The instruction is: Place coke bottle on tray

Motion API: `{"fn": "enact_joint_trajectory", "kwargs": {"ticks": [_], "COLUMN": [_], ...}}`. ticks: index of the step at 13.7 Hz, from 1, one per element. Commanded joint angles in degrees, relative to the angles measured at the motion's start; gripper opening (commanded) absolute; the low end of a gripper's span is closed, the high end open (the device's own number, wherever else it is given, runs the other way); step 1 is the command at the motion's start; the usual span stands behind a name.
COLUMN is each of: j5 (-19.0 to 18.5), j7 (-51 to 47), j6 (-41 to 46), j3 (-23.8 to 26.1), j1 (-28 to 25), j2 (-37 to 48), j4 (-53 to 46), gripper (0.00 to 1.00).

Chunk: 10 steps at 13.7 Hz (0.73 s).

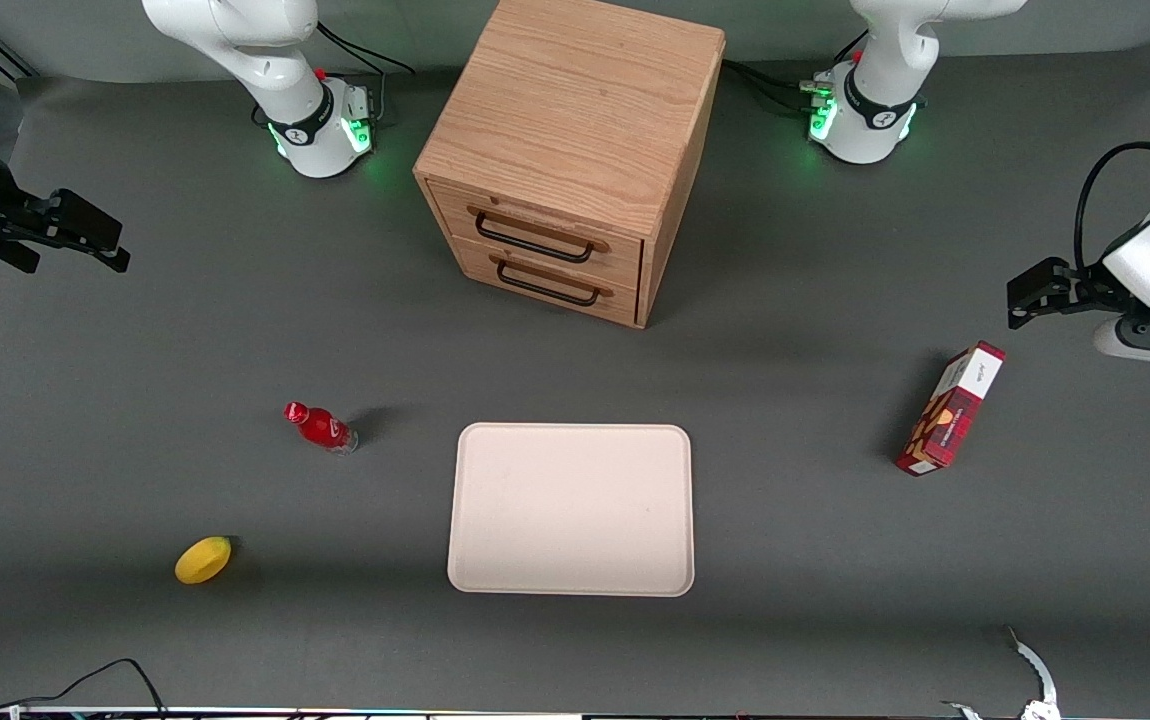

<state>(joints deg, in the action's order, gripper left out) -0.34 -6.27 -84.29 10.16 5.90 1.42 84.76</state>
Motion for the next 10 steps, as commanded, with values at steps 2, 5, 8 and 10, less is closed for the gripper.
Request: {"fn": "enact_joint_trajectory", "kwargs": {"ticks": [2,5,8,10], "j5": [1.0,1.1,1.2,1.2], "j7": [-0.7,-0.8,-0.9,-0.9], "j6": [2.3,2.6,2.9,2.8], "j3": [-0.8,-0.6,-0.3,0.0], "j1": [-0.9,-1.1,-1.4,-1.6], "j2": [0.5,0.8,0.9,0.3], "j4": [-0.6,-0.5,-0.5,-1.1], "gripper": [1.0,1.0,1.0,1.0]}}
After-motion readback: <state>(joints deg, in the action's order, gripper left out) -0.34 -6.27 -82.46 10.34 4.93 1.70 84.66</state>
